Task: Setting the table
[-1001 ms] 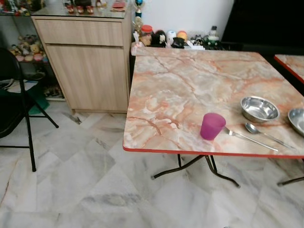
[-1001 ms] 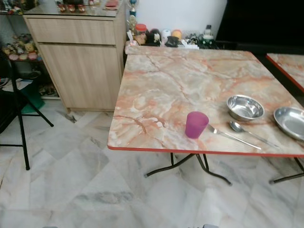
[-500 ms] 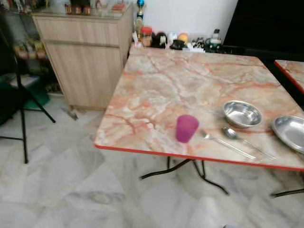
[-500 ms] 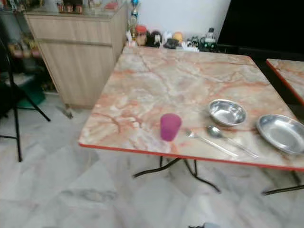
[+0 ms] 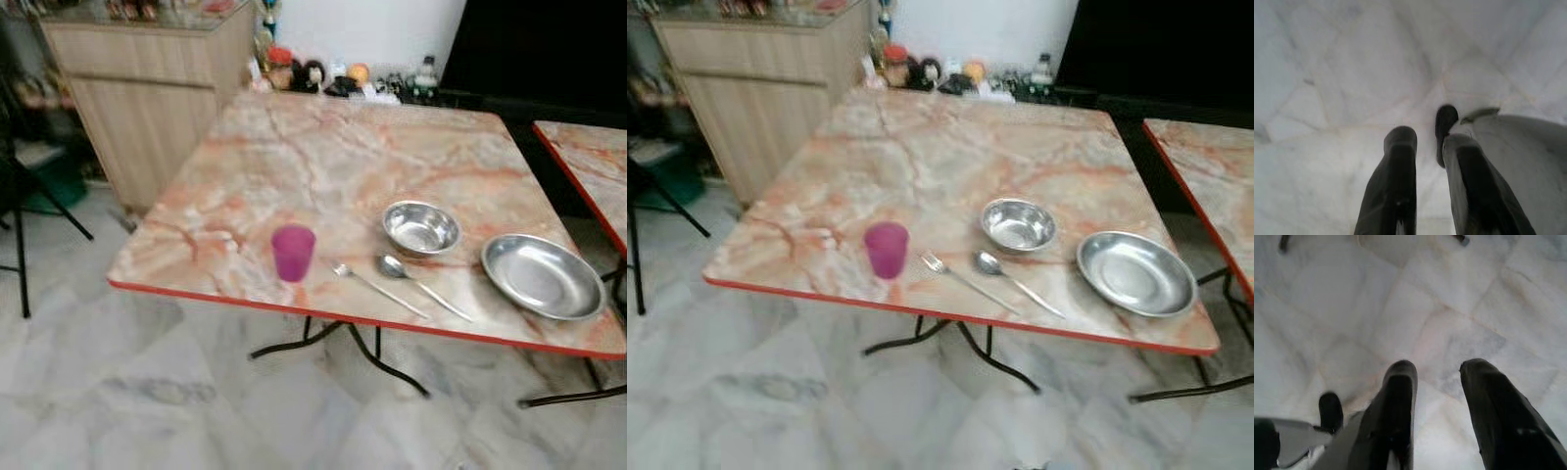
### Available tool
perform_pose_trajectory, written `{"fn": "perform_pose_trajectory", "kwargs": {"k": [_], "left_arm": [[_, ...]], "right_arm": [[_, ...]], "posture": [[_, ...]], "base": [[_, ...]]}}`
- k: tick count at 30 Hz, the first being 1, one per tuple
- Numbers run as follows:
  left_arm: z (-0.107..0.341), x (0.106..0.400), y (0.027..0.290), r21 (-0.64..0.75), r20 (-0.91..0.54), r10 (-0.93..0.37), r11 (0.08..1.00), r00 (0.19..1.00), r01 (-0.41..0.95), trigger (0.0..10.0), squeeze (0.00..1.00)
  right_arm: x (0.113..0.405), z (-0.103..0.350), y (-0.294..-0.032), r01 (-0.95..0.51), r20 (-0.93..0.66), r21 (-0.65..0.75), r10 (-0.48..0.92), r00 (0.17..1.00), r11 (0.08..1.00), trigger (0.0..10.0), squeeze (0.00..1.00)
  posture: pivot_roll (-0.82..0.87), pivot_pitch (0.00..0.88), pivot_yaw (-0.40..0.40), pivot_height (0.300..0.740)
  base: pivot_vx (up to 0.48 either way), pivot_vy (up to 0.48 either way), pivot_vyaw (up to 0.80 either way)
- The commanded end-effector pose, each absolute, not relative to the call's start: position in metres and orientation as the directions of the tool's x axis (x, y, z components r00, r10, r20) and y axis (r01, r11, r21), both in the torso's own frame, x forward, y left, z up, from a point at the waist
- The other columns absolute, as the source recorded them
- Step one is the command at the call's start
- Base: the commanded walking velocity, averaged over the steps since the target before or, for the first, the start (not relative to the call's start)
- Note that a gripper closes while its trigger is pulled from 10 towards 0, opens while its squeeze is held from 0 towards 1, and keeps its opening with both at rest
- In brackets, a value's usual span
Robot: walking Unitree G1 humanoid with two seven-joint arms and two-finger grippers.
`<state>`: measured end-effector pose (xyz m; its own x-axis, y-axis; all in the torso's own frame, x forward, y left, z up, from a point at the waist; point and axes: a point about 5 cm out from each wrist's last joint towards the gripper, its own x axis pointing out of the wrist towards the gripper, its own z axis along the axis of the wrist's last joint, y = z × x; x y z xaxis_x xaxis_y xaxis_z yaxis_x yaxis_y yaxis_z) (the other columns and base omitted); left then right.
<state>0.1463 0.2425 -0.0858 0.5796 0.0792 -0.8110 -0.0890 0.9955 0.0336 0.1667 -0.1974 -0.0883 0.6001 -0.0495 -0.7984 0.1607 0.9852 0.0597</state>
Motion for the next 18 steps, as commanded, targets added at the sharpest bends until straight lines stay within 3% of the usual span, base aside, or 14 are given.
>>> {"fn": "perform_pose_trajectory", "kwargs": {"k": [1,18], "left_arm": [[-0.0653,0.202,0.2242,-0.061,-0.738,0.022,0.993,0.675,-0.099,10.0,0.0],[-0.0677,0.1988,0.222,-0.069,-0.746,0.012,0.993,0.666,-0.096,10.0,0.0]], "right_arm": [[0.1961,-0.0778,-0.1865,0.231,-0.787,0.128,-0.043,0.616,0.964,10.0,0.0],[0.1962,-0.0779,-0.185,0.206,-0.789,0.124,-0.03,0.613,0.971,10.0,0.0]], "posture": [[0.16,0.083,-0.1,0.74],[0.17,0.063,-0.101,0.74]], "base": [[0.0,0.0,0.0],[0.0,0.0,0.0]]}}
